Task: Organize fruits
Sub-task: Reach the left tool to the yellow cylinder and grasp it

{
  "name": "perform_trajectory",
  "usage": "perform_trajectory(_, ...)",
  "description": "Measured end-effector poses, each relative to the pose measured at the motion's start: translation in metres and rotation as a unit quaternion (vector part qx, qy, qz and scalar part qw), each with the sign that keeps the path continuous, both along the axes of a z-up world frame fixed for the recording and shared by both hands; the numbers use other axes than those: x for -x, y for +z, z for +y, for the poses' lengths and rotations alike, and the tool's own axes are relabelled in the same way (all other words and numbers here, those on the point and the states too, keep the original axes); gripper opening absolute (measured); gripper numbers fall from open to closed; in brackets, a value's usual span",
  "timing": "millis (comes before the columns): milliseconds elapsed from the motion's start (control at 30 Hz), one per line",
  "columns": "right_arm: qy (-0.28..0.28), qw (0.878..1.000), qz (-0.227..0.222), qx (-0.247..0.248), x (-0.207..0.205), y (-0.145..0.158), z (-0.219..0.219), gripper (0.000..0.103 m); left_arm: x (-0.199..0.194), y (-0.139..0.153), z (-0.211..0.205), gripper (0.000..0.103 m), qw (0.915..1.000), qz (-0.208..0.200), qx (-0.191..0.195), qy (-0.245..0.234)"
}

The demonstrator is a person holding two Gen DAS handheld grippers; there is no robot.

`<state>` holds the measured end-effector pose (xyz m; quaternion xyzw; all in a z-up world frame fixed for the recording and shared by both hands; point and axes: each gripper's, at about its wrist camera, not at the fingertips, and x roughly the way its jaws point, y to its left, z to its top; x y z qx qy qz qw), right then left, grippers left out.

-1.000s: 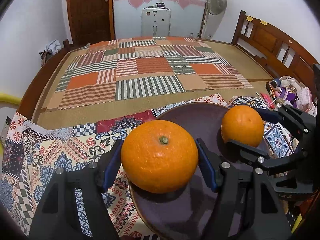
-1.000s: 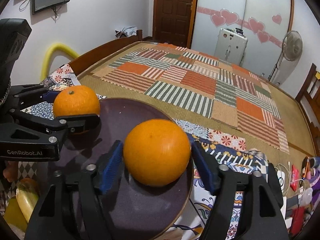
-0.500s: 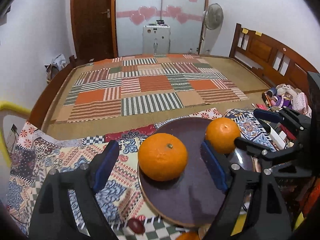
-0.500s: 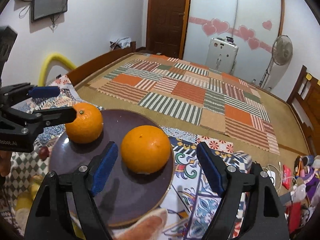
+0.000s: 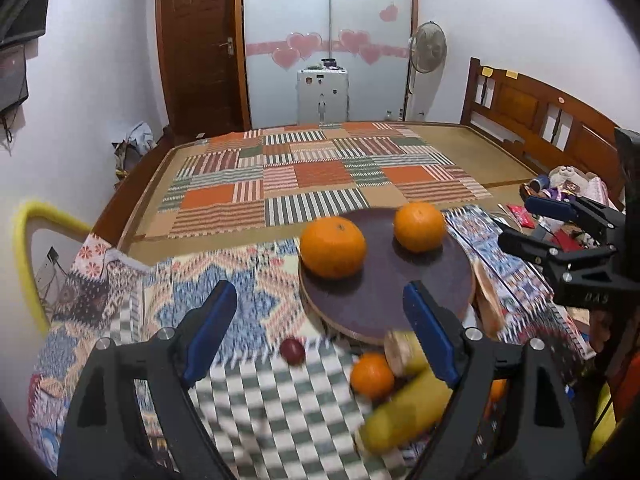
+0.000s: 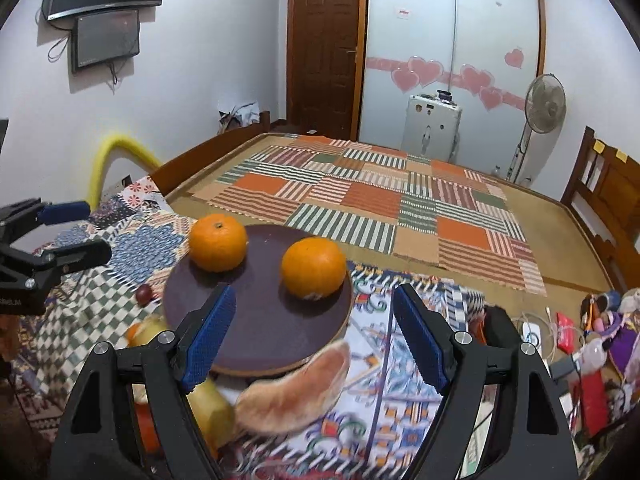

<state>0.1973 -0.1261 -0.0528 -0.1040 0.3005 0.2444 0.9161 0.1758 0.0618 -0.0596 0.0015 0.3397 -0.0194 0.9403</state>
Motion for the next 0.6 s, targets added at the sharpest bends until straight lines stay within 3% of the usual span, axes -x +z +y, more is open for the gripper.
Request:
perform_trajectory(300, -0.015, 1.0, -0.009, 0.008, 0.041, -0.01, -0.014, 0.079, 0.039, -0.023, -0.015, 0.086, 0.9993, 0.029, 0.022, -0.01)
perform_trajectory(600, -0.027, 1.0, 0.009, 0.002, 0.055, -0.028, -0.036, 0.079, 0.039, -0.046, -0.048, 0.086, 0.9983, 0.049, 0.014, -0.03)
